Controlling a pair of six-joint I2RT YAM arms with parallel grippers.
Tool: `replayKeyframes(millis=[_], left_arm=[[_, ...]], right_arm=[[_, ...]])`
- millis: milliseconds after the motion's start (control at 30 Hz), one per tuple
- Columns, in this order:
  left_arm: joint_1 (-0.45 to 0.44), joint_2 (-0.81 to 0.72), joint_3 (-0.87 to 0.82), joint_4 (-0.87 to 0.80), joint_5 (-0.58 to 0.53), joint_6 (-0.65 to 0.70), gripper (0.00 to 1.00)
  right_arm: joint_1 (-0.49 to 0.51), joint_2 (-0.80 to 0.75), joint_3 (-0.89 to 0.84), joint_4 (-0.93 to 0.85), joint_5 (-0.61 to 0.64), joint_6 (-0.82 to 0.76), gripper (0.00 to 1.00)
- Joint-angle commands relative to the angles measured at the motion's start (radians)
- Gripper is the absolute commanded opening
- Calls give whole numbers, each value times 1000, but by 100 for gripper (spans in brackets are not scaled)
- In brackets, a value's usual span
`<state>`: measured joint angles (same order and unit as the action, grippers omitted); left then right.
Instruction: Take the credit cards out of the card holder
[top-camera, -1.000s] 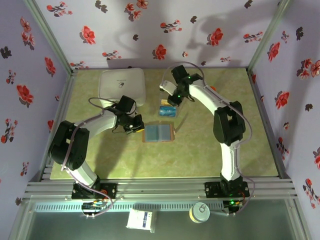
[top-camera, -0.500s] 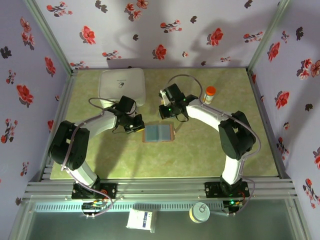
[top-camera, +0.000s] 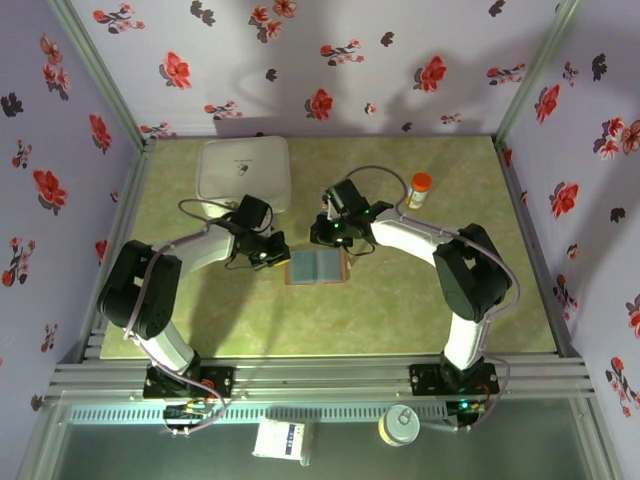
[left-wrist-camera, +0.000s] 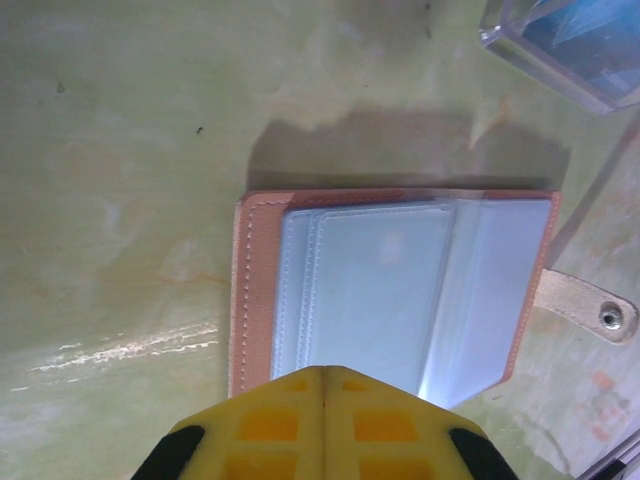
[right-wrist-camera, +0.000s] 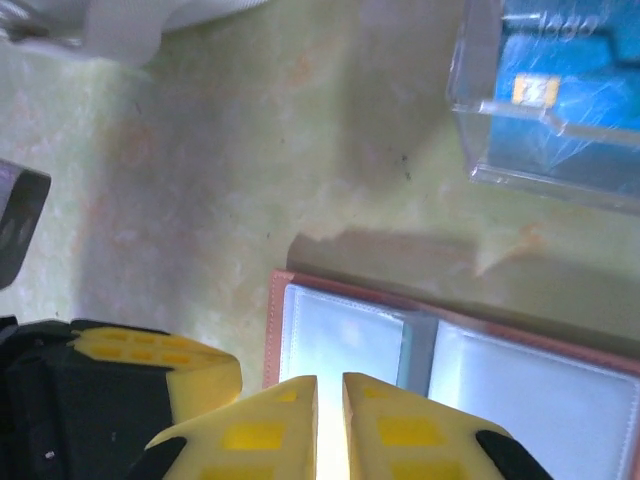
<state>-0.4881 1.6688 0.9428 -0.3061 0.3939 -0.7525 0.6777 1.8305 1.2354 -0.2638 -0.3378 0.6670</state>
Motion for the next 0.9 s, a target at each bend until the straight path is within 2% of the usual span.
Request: replayKeyframes(millis=[0,267,700,867], left_arm=[[2,30,-24,11,13,-5,0],[-1,52,-37,15,15,-2,0],[-1,65,-42,10,8,2,0],[-1,61,-41,7,7,5,0]], right_arm=[[13,31,-25,36,-46,59,20],[40,67,-32,36,-45,80,25],[66,67,-75,34,-43,102,25],[69,70,-81,38,-56,102,22]])
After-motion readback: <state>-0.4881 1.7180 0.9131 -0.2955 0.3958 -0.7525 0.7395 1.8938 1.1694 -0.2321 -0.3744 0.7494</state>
